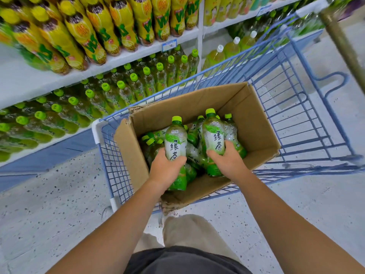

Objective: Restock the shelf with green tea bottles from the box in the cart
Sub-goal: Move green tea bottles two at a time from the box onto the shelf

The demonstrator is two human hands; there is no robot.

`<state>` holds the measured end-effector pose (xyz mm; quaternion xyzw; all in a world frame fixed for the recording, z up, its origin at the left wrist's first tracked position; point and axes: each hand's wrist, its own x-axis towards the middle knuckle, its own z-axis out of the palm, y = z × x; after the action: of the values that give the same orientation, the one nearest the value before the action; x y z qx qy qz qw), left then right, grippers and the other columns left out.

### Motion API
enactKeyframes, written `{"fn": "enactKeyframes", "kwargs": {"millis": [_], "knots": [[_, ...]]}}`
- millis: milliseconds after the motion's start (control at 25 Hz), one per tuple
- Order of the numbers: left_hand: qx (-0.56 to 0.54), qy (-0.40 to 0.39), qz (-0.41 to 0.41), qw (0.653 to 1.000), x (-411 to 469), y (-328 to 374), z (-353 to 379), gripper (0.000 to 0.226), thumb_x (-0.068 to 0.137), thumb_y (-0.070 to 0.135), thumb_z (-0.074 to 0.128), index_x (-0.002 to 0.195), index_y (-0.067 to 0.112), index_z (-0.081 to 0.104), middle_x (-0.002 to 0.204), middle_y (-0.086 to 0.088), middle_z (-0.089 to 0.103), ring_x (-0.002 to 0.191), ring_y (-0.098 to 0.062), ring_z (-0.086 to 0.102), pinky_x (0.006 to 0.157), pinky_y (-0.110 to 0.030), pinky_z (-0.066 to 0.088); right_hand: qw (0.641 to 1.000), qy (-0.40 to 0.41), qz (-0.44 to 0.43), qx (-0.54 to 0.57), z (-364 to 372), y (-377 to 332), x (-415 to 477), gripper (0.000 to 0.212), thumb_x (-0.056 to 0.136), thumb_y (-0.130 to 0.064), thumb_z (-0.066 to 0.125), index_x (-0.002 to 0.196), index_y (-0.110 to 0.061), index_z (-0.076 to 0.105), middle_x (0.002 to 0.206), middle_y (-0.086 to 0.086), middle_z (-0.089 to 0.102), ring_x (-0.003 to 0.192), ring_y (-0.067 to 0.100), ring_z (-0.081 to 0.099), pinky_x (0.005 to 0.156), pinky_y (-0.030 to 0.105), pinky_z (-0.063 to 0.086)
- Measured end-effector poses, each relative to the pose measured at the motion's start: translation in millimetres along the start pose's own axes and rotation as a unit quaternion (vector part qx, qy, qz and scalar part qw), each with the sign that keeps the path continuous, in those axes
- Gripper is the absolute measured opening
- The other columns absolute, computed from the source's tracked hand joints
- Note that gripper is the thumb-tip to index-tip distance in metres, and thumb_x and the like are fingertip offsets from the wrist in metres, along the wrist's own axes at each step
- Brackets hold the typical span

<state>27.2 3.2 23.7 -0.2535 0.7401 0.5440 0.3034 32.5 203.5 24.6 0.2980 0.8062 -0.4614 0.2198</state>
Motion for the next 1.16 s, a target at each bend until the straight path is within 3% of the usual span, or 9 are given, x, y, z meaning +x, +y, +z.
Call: {"fn": "enactKeyframes", "kwargs": {"millis": [200,360,480,640,720,920,1160], "knots": [[-0.035,0.006,0.047,0.998,-30.5,8.4,-49.9,0.034,0.075,0.039,0.072,0.106,0.029,0.064,0.097,0.004,0.072,0.087,-0.018,0.07,0.079,-0.049,0.06,0.999,0.01,-0.05,-0.014,29.7,-36.6,-49.3,0.038,0.089,-0.033,0.069,0.117,-0.019,0.046,0.098,-0.002,0.062,0.087,0.013,0.062,0.071,0.033,0.052],[-0.049,0.019,0.087,0.995,-56.2,3.1,-121.6,0.021,0.085,0.027,0.072,0.104,0.027,0.064,0.093,0.002,0.071,0.081,-0.016,0.069,0.064,-0.032,0.056,0.996,0.016,-0.086,-0.029,73.8,-79.0,-93.1,0.04,0.088,-0.035,0.07,0.118,-0.025,0.047,0.098,-0.005,0.064,0.086,0.012,0.064,0.073,0.038,0.056],[-0.059,0.04,0.113,0.991,-75.1,-12.0,-184.5,0.019,0.086,0.024,0.072,0.102,0.027,0.062,0.092,0.003,0.07,0.078,-0.012,0.067,0.057,-0.026,0.05,0.992,0.026,-0.121,-0.029,117.2,-114.9,-126.3,0.042,0.088,-0.036,0.07,0.12,-0.029,0.045,0.097,-0.011,0.063,0.084,0.006,0.062,0.065,0.031,0.052],[-0.073,0.075,0.116,0.988,-98.2,-43.4,-278.2,0.027,0.086,0.027,0.072,0.109,0.025,0.059,0.096,0.002,0.068,0.084,-0.015,0.066,0.062,-0.03,0.048,0.989,0.009,-0.149,-0.023,188.3,-162.6,-169.1,0.043,0.089,-0.036,0.07,0.122,-0.03,0.044,0.098,-0.012,0.061,0.084,0.003,0.06,0.061,0.024,0.045],[-0.077,0.093,0.117,0.986,-107.5,-58.5,-324.3,0.028,0.086,0.026,0.072,0.11,0.025,0.058,0.097,0.002,0.068,0.086,-0.017,0.066,0.065,-0.031,0.05,0.987,-0.003,-0.162,-0.017,226.3,-183.1,-185.8,0.046,0.087,-0.04,0.07,0.125,-0.03,0.045,0.102,-0.01,0.062,0.088,0.007,0.061,0.065,0.028,0.049],[-0.092,0.158,0.129,0.975,-124.8,-90.7,-429.7,0.026,0.084,0.026,0.074,0.104,0.028,0.057,0.097,0.002,0.068,0.086,-0.015,0.067,0.066,-0.033,0.053,0.977,-0.062,-0.202,-0.011,316.9,-229.7,-217.9,0.037,0.089,-0.027,0.07,0.116,-0.031,0.045,0.104,-0.003,0.063,0.087,0.011,0.063,0.07,0.036,0.053],[-0.13,0.257,0.129,0.949,-124.4,-110.0,-513.8,0.04,0.083,0.025,0.079,0.115,0.027,0.056,0.102,0.009,0.068,0.088,-0.006,0.066,0.066,-0.023,0.051,0.961,-0.107,-0.252,-0.05,400.8,-286.1,-215.2,0.045,0.087,-0.029,0.074,0.117,-0.024,0.041,0.095,-0.015,0.054,0.082,-0.004,0.053,0.061,0.02,0.042]]}}
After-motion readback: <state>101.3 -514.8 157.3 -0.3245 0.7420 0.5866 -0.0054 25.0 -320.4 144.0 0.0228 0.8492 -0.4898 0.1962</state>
